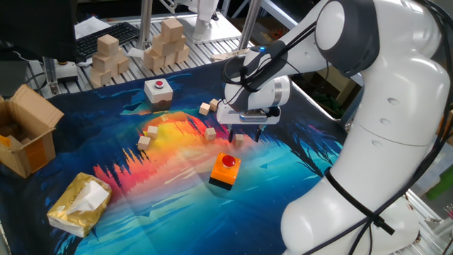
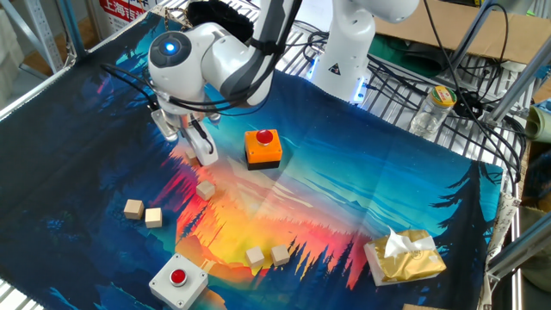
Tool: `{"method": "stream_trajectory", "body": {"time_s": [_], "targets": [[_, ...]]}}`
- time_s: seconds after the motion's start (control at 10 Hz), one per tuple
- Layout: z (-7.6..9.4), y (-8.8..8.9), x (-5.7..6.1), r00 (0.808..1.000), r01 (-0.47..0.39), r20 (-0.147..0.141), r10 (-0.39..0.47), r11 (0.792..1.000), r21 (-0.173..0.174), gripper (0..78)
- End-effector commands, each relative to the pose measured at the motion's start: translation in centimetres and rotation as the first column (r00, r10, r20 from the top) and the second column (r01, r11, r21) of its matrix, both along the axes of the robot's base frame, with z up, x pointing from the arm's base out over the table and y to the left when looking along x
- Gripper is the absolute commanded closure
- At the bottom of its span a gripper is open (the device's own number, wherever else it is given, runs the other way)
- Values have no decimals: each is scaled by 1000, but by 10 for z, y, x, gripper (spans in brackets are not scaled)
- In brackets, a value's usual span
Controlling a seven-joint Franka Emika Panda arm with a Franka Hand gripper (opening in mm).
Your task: Stack the blocks into a pyramid shape
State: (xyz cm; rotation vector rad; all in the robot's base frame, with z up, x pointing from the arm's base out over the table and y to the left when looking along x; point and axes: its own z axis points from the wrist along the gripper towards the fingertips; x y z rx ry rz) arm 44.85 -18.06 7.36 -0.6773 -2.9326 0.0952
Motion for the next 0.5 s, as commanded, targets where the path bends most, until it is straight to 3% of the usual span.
{"method": "stream_trajectory", "body": {"time_s": [0.1, 0.5], "targets": [[1, 0, 1, 1000, 1, 4, -1, 1000, 1, 1], [-1, 2, 3, 1000, 3, 13, -3, 1000, 1, 1]]}}
